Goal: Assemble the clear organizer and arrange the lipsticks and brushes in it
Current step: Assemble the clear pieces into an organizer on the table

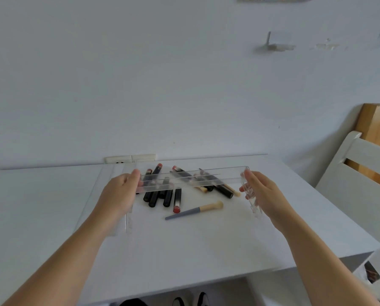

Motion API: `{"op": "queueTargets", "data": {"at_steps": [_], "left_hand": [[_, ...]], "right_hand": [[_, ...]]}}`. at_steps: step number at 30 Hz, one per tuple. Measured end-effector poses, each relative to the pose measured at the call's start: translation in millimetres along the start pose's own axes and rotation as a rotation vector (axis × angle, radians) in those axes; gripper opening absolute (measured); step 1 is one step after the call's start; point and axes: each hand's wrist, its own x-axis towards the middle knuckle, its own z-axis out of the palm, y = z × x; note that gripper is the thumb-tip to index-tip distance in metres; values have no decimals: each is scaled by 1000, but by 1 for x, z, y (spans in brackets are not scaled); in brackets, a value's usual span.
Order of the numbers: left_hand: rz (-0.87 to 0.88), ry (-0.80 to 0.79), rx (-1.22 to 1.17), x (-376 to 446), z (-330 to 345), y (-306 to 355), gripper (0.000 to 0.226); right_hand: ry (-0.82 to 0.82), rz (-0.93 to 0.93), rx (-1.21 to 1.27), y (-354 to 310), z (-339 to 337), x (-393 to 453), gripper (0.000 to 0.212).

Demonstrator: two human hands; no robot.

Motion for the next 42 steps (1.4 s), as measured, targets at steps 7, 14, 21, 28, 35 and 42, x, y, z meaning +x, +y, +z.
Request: {"op": "queueTargets", "data": {"at_steps": [7, 14, 21, 28, 35, 42], "left_hand": [[92, 8, 172, -9, -1, -6, 50], [141, 50, 301, -10, -2, -13, 37], [188, 107, 311, -11, -10, -6, 33], [129, 138, 400, 13, -42, -23, 15], [121, 1, 529, 17, -49, -40, 32], [161, -14, 586, 20, -38, -45, 41]], "right_hand": [[18, 69, -114, 20, 7, -14, 55], [40, 100, -191, 24, 15, -11, 57], [309, -420, -530, 2, 25, -27, 37], [-189, -497, -626, -66, 49, 9, 18], [-729, -239, -941, -96, 81, 68, 16], [-888, -54, -955, -88, 88, 81, 40]]}}
